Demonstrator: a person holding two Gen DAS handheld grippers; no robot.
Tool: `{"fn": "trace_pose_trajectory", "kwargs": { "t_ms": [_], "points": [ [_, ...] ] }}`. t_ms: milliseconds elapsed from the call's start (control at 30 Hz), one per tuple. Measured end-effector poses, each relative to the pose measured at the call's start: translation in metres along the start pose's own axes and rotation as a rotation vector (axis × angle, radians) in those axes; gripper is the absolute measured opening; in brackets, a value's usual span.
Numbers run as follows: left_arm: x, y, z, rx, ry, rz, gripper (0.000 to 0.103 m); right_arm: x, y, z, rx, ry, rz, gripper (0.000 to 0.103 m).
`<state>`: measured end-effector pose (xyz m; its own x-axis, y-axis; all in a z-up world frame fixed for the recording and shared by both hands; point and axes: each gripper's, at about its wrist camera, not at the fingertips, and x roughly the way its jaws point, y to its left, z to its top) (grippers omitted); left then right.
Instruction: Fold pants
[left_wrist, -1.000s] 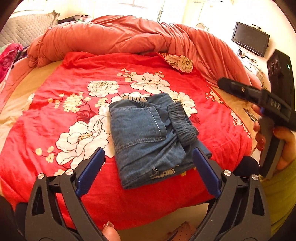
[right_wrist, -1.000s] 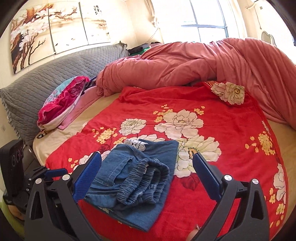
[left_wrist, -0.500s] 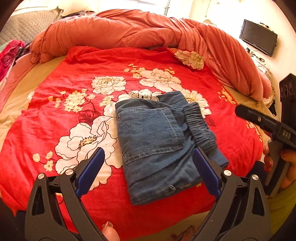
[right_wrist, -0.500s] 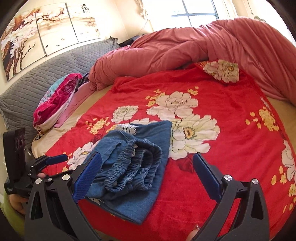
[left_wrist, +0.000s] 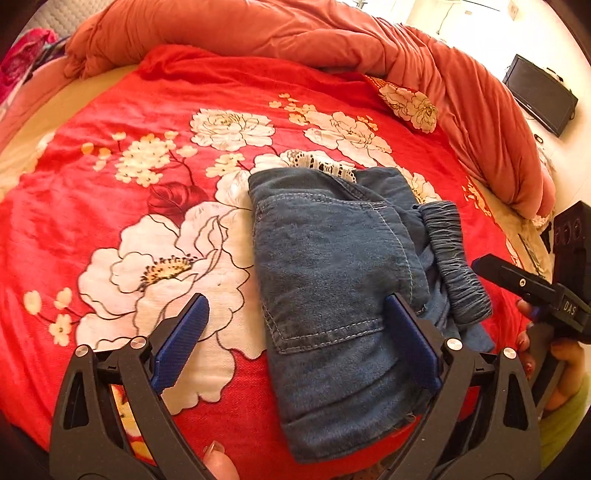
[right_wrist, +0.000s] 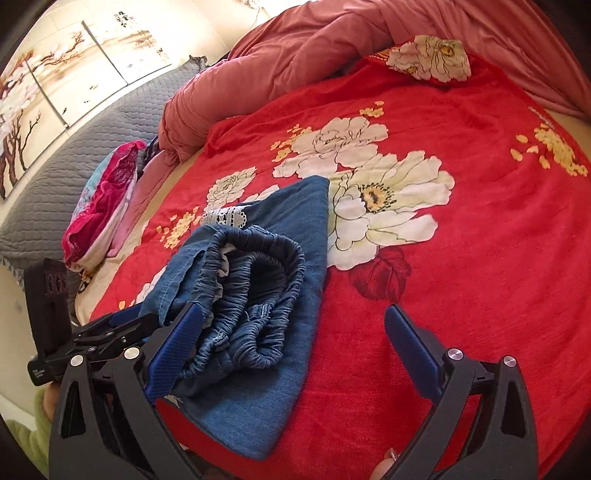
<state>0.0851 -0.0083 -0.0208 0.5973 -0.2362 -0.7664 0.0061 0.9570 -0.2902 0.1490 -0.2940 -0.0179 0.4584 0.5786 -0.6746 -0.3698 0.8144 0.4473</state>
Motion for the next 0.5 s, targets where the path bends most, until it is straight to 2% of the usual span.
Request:
{"fn": "trace_pose_trajectory", "kwargs": {
  "t_ms": [300,500],
  "points": [
    [0.010,-0.003,0.009,-0.012,0.022,-0.028,0.089,0.008,0.003,0.002,-0.013,0.014,0.027,0.098],
    [0.023,-0.004,0.017,-0.016,0.044,-0.030,0.089,0.021,0.001,0.011,0.000,0.048,0.087,0.098]
  ]
}}
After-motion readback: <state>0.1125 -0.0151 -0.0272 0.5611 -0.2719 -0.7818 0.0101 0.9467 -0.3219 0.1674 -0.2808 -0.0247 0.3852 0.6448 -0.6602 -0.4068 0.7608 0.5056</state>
